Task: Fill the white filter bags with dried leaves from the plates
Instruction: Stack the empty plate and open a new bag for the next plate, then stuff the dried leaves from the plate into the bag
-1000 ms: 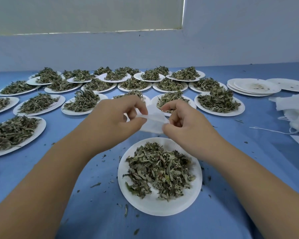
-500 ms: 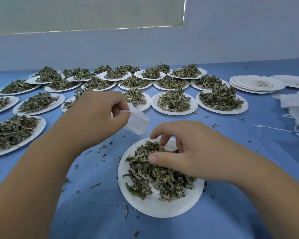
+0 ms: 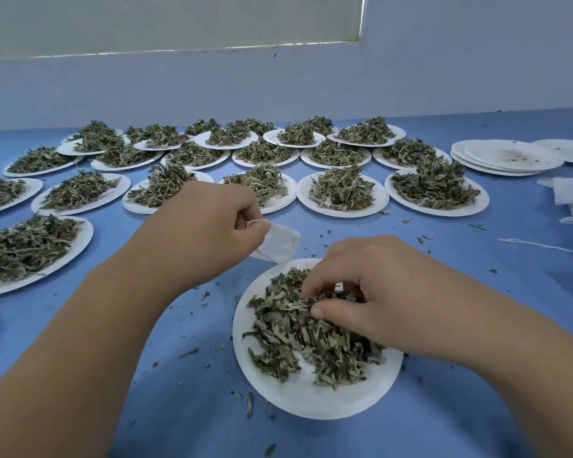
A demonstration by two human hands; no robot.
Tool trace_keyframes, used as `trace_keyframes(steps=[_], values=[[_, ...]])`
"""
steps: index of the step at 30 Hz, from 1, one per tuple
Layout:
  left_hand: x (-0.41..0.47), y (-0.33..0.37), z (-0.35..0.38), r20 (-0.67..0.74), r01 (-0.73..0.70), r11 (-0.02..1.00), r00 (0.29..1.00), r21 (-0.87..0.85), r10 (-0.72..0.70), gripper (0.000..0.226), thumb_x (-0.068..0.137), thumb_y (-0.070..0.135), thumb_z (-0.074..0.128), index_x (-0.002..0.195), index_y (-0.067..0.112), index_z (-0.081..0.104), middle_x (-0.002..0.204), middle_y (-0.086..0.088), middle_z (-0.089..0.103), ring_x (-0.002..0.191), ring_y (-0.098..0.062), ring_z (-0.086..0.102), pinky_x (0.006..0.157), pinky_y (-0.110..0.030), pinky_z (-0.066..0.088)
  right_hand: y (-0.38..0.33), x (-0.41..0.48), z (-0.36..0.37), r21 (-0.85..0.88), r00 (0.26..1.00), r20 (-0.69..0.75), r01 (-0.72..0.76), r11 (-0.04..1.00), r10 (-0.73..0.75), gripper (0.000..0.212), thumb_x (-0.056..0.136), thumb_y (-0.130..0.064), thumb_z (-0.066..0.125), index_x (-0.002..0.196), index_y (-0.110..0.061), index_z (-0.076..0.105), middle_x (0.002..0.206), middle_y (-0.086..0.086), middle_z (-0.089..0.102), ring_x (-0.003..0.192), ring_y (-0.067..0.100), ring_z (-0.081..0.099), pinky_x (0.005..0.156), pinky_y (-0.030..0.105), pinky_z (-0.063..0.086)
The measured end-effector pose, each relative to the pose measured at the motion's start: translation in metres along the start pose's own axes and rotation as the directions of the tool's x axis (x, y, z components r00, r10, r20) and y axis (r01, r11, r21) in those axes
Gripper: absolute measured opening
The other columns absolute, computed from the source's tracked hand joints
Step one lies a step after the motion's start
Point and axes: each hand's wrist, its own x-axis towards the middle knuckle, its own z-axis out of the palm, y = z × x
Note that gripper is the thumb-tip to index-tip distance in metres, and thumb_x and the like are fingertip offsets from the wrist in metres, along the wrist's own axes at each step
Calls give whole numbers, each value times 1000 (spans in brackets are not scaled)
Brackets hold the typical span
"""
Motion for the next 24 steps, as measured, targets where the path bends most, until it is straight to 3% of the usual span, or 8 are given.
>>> trace_keyframes(steps=[3,9,15,20,24], values=[[0,-1,2,8,13,1000,1000,-4,-12,17,88,35,62,71,30,58,69,10,61,59,6,50,49,-21,31,0,1,1,-21,1000,8,1,1000,-1,15,89,-39,61,103,-39,67,96,-21,58,87,-6,49,75,12,39],[1,-1,4,22,8,1000,1000,-27,-7,17,88,32,61,72,30,59,67,9,61,61,0,52,51,-20,34,2,1,0,5,1000,-13,-6,1000,6,10,89,-40,61,96,-38,67,90,-24,58,85,-9,50,67,10,38],[2,-2,5,41,-10,996,999,-94,14,8,90,31,59,84,34,63,63,8,58,53,1,52,46,-22,41,7,-1,-6,166,996,-90,2,986,13,7,80,-40,65,84,-38,70,78,-32,58,72,-8,55,65,7,39],[1,-2,6,32,-48,992,998,-117,53,8,90,33,58,87,39,63,60,9,56,52,-1,51,46,-25,43,12,-2,-13,331,989,-149,31,943,20,13,74,-43,62,85,-40,70,66,-15,61,55,0,52,52,13,42],[1,-2,7,35,-60,992,997,-108,65,10,90,30,58,86,37,63,57,10,52,52,-2,49,48,-24,40,15,1,-13,399,985,-171,63,915,6,6,80,-34,67,85,-35,71,64,-12,62,55,8,52,53,24,45]])
